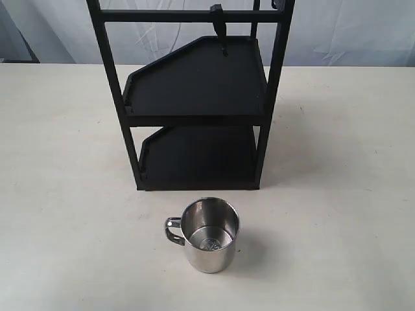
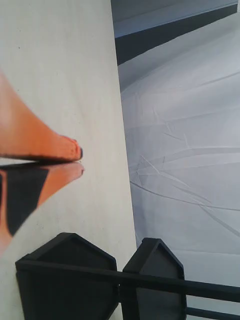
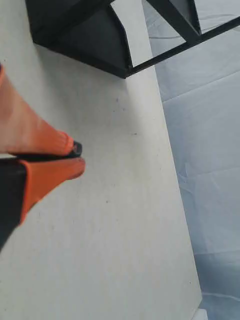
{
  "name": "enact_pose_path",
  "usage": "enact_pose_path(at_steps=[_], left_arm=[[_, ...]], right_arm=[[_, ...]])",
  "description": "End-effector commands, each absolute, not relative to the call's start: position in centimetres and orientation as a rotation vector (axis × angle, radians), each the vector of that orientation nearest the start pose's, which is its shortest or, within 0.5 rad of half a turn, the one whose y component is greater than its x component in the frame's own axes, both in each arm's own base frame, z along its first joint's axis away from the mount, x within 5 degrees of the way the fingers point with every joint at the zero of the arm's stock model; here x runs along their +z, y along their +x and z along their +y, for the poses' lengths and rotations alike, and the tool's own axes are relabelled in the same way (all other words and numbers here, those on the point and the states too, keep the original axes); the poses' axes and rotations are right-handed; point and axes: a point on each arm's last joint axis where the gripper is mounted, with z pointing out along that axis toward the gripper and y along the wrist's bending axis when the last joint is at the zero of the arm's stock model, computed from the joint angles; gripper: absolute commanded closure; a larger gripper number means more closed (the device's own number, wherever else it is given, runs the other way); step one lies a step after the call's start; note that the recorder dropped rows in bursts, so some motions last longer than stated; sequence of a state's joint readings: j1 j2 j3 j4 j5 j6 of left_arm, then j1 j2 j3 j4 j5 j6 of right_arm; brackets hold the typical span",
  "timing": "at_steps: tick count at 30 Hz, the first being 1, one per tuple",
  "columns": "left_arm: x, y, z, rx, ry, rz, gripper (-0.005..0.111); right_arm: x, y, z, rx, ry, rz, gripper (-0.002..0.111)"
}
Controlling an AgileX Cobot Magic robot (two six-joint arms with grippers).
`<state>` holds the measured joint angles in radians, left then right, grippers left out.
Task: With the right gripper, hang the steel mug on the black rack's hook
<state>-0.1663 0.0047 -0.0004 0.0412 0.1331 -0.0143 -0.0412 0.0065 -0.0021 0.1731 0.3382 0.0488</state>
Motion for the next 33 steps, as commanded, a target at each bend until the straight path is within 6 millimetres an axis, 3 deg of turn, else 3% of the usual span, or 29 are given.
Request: enact_pose_path(at_steps=[1,6,11,17,21,30,33], left_arm=[[20.2,5.6,-0.9,-0.107,0.155,1.605,0.105],[20.2,5.6,-0.9,-0.107,0.155,1.605,0.105],[20.2,5.6,-0.9,-0.107,0.155,1.605,0.105],[20.2,5.6,-0.9,-0.107,0.155,1.605,0.105],[20.2,5.6,-0.9,-0.107,0.155,1.605,0.105],[20.2,5.6,-0.9,-0.107,0.155,1.605,0.105],[20.2,5.6,-0.9,-0.107,0.155,1.605,0.105]], right_arm=[[18.6,5.4,-0.1,0.024,0.079,1.780,0.109],[20.0,5.6,-0.1,0.098,0.153,1.618,0.109],[23.1,5.2,-1.0,0.393,0.458,1.215,0.109],[24.9,4.2,-2.2,0.499,0.594,0.911,0.109],[24.9,4.2,-2.3,0.852,0.787,0.786,0.109],[25.1,4.0,-2.4,0.864,0.789,0.746,0.109],[25.3,3.9,-2.4,0.983,0.818,0.680,0.109]])
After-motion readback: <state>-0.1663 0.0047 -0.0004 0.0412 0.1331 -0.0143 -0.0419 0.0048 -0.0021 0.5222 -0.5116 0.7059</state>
